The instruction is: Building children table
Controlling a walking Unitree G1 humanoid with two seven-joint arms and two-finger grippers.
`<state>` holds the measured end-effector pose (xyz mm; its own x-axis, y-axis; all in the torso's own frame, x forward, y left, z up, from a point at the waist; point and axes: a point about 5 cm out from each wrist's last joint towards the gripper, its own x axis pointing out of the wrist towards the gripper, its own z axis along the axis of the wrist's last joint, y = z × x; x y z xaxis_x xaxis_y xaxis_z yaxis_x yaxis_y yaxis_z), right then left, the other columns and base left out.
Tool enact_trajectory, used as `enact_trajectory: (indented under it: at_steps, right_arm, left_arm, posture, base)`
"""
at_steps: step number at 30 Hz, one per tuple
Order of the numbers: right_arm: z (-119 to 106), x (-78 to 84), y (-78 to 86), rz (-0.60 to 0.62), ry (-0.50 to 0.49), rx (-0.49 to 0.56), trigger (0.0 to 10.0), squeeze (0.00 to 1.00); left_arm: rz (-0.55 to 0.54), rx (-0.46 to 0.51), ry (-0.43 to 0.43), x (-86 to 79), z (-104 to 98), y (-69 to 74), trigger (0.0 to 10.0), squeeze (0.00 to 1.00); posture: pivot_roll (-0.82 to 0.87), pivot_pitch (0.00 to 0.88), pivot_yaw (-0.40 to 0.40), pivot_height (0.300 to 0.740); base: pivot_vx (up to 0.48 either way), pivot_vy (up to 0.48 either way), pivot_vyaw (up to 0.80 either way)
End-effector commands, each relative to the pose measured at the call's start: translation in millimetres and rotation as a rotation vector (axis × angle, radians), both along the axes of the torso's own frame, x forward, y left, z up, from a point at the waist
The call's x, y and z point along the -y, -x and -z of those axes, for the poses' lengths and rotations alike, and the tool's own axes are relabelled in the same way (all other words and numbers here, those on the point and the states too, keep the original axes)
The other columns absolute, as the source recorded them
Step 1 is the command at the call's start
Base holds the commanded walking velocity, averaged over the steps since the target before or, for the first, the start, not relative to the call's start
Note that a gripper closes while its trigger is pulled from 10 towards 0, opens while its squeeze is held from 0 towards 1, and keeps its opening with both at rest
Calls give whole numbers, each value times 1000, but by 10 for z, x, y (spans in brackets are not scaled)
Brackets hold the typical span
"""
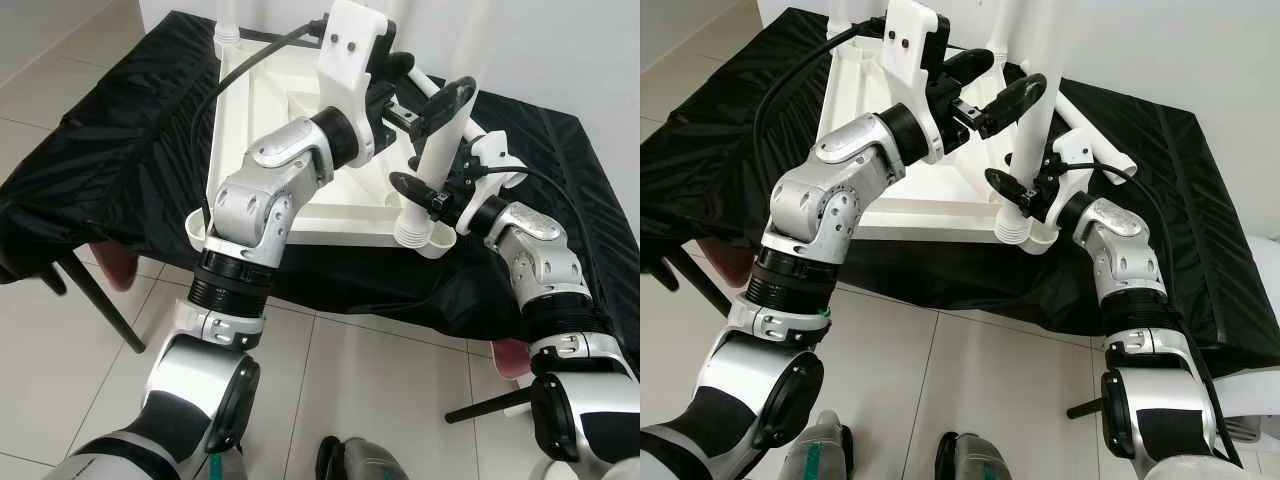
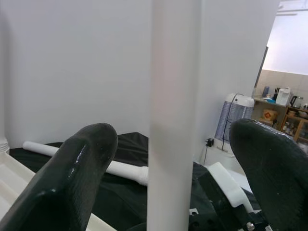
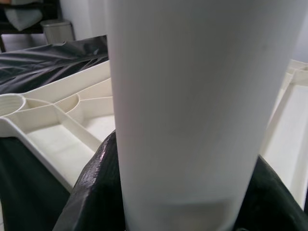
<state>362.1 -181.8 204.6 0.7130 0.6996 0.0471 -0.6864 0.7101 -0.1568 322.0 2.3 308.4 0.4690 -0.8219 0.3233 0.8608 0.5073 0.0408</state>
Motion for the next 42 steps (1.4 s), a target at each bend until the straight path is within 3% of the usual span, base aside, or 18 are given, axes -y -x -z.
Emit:
enact_trajectory:
  at_steps: [1,11,30,31,33,42]
  right_arm:
    - [-80,17,-14,-27,26,29,10000,0]
    - [-211,-111,32,-156,51,86,10000,0]
    - [-222,-180,81,-219,44,99,10000,0]
    - [-217,-188,83,-222,44,97,10000,0]
    - [-213,-191,84,-223,43,95,10000,0]
    - [-196,-173,87,-229,34,63,10000,0]
  left_arm:
    - [322,98,-66,156,-33,223,10000,0]
    - [333,93,-114,249,-22,243,10000,0]
    - [283,49,-124,255,-17,154,10000,0]
    - [283,45,-119,252,-21,149,431,0]
    - [281,44,-115,249,-27,143,0,0]
    - [293,50,-111,237,-48,144,0,0]
  posture:
    - [89,0,-117,740]
    - [85,0,-113,740]
    - [85,0,-106,740]
    - [85,0,-106,740]
    - [85,0,-106,740]
    - [83,0,-100,740]
  base:
    - [0,0,0]
    - [0,0,0]
    - [0,0,0]
    - [0,0,0]
    - [0,0,0]
    - [0,0,0]
